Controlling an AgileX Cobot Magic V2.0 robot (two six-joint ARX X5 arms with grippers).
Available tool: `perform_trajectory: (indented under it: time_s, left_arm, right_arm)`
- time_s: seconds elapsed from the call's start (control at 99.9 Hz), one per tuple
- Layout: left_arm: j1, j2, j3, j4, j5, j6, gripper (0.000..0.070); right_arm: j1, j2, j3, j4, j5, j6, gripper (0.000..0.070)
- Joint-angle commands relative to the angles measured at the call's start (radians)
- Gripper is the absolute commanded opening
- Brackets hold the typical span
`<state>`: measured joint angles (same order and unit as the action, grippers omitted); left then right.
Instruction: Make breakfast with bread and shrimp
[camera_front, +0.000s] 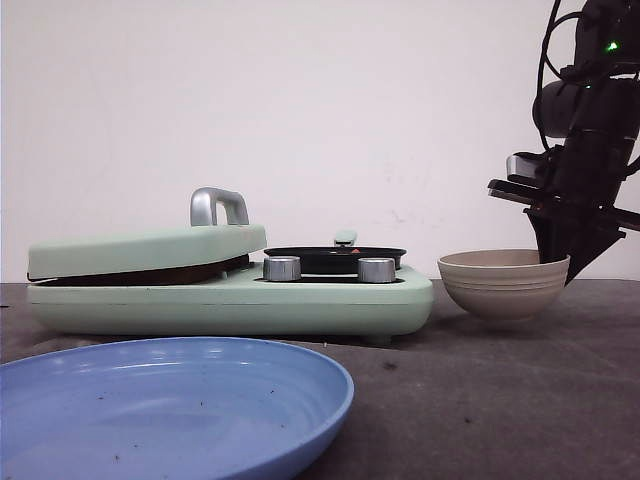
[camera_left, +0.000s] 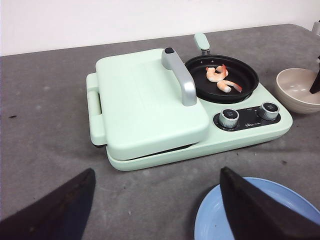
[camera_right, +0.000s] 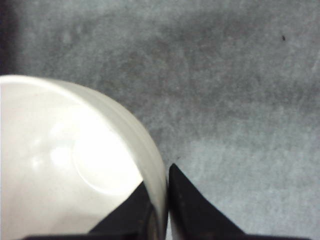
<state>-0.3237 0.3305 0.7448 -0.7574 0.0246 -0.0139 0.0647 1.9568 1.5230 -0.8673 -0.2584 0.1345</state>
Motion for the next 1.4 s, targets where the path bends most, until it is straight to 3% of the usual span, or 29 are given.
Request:
perform_trajectory:
  time_s: [0.0, 0.381, 0.421, 0.501, 0.531, 1.051, 1.392]
  left_arm:
    - [-0.004, 0.002, 0.006, 0.009, 0.0, 0.002, 0.043]
    - [-0.004, 0.002, 0.006, 0.009, 0.0, 0.002, 0.043]
    - [-0.004, 0.002, 0.006, 0.009, 0.0, 0.002, 0.043]
    - [-0.004, 0.002, 0.006, 0.009, 0.0, 0.002, 0.043]
    - [-0.004, 0.002, 0.006, 0.009, 0.0, 0.002, 0.043]
    - [-0.004, 0.002, 0.006, 0.009, 0.0, 0.002, 0.043]
    - [-0.004, 0.002, 0.006, 0.01, 0.0, 0.002, 0.043]
  right_arm:
    - [0.003, 0.02, 0.021, 0.002, -0.002, -0.01, 0.0006]
    - [0.004, 0.02, 0.021, 0.003, 0.016, -0.011, 0.0008]
    - [0.004, 0.02, 0.021, 0.005, 0.016, -0.011, 0.0042]
    - [0.004, 0.02, 0.021, 0.007, 0.016, -0.01, 0.0198]
    - [0.004, 0.02, 0.021, 0.007, 0.016, -0.01, 0.0226]
    - [-0.003, 0.003, 0.039, 0.002, 0.023, -0.017, 0.0226]
    - [-0.017, -0.174, 0.041, 0.037, 0.049, -0.042, 0.0226]
